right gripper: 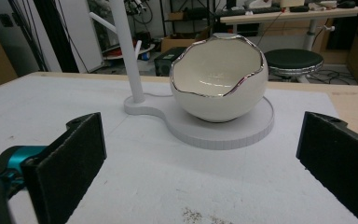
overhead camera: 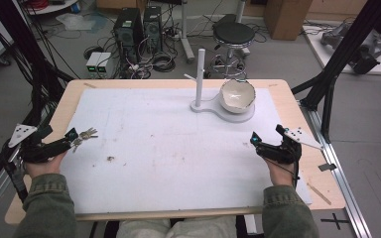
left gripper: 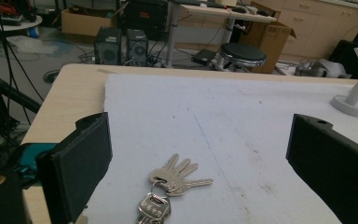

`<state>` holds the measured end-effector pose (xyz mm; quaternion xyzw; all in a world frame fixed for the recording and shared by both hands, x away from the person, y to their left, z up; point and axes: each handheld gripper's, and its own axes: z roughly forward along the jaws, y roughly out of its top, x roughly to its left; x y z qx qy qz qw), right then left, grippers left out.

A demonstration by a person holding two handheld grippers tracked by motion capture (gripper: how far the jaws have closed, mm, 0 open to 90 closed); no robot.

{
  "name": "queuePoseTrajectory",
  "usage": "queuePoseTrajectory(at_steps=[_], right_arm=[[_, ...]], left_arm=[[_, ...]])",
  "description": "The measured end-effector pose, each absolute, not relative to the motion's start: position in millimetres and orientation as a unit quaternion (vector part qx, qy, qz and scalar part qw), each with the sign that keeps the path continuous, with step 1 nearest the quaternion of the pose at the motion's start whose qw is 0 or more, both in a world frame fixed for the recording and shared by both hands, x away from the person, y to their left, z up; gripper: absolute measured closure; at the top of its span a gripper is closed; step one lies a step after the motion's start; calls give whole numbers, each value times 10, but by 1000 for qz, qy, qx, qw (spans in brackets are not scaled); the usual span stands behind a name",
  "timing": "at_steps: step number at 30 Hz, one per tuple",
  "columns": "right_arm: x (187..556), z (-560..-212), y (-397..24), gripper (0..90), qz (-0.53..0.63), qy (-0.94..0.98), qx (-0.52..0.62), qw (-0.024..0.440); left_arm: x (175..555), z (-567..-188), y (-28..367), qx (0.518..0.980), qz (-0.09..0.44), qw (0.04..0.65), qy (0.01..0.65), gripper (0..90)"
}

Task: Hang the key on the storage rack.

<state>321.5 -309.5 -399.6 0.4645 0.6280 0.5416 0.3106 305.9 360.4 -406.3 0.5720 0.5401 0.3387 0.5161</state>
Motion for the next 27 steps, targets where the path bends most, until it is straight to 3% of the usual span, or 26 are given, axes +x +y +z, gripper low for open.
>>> queuePoseTrajectory(at_steps=[27], right_arm=[[3222, -4003, -3081, 4, 539, 628, 463, 319]], left_arm=[[3134, -4107, 3564, 590, 324, 504, 541, 74]])
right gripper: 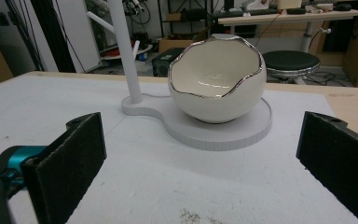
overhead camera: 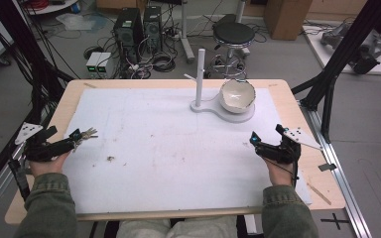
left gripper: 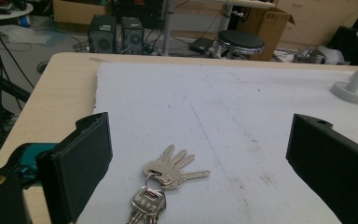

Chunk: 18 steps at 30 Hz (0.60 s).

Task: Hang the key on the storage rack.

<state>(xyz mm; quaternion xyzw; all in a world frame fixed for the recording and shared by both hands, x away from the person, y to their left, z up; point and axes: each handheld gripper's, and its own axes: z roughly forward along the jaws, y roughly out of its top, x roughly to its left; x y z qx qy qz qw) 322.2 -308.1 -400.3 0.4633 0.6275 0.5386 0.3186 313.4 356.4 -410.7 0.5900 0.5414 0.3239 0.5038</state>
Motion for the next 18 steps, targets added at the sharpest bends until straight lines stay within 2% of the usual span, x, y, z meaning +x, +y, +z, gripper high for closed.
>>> queuePoseTrajectory(at_steps=[10, 18], right_arm=[[3212, -4005, -3085, 4, 540, 623, 467, 319], [3210, -4011, -3056, 4, 538, 633, 457, 317]], left_arm=[[3271, -4111, 3477, 619, 319, 477, 536, 76], [3410, -3970, 3410, 630, 301, 487, 525, 76]])
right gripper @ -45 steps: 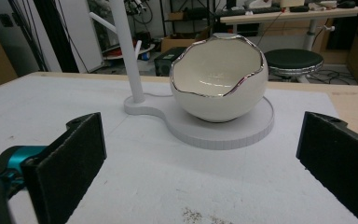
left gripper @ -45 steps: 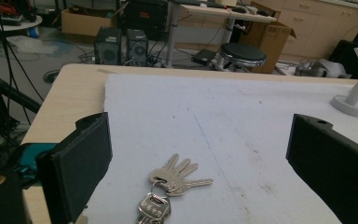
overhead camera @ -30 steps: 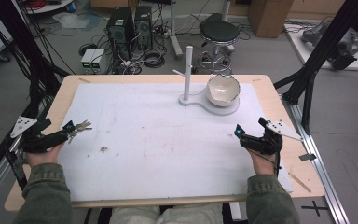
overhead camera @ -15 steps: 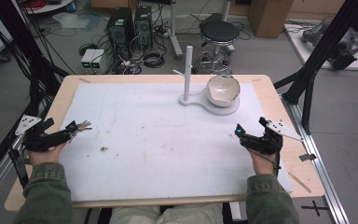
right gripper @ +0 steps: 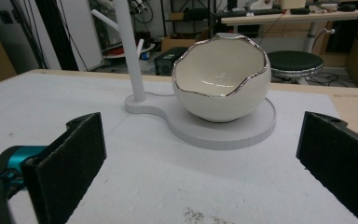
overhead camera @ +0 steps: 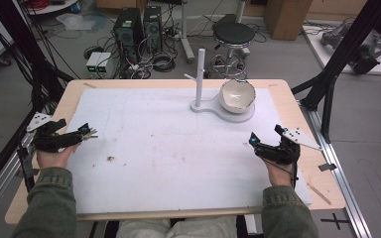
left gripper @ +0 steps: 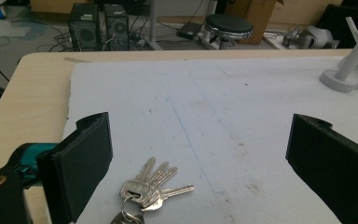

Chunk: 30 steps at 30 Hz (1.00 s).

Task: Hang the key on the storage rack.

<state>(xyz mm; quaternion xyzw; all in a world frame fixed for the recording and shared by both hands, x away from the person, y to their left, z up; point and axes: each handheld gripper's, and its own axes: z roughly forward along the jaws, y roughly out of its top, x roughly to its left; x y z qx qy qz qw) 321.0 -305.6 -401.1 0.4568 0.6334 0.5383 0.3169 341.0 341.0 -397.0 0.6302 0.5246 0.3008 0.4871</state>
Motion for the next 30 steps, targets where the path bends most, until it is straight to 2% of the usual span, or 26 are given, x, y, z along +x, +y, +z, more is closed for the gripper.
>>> queuePoseTrajectory(at_steps=[9, 18, 25, 30], right_arm=[[3188, -4003, -3013, 4, 532, 646, 445, 318], [3190, -4017, -2979, 4, 522, 663, 434, 316], [3179, -4013, -2976, 4, 523, 662, 434, 316], [3169, -4016, -2969, 4, 523, 663, 433, 314]], left_arm=[[3589, -3963, 3434, 652, 294, 461, 525, 84], [3842, -3994, 3500, 685, 249, 426, 536, 80], [3936, -3972, 3537, 699, 236, 409, 538, 81], [4013, -4083, 3606, 710, 207, 388, 550, 81]])
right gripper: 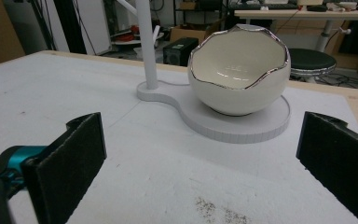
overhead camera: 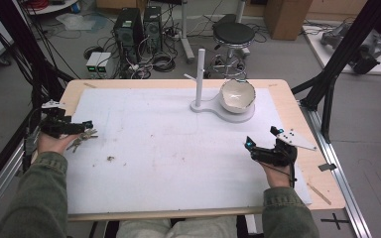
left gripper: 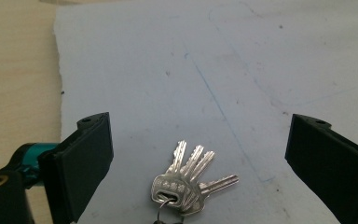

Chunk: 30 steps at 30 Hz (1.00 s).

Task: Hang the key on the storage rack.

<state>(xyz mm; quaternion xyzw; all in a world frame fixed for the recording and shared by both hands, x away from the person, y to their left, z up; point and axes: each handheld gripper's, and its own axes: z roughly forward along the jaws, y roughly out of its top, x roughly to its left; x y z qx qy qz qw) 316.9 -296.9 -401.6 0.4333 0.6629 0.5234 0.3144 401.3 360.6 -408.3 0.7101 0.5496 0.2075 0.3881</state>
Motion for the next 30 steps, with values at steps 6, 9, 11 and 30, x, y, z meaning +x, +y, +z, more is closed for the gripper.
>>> queuePoseTrajectory(at_steps=[6, 9, 11, 30], right_arm=[[3181, -4026, -2949, 4, 518, 667, 432, 316], [3183, -4028, -2947, 4, 518, 667, 432, 316], [3183, -4028, -2948, 4, 517, 668, 433, 317], [3191, -4030, -2969, 4, 515, 662, 435, 328]], left_arm=[[4111, -4176, 3687, 727, 192, 357, 554, 81], [4137, -4199, 3710, 732, 184, 350, 555, 84], [4153, -4214, 3718, 733, 182, 344, 557, 84], [4252, -4376, 3625, 768, 154, 286, 552, 109]])
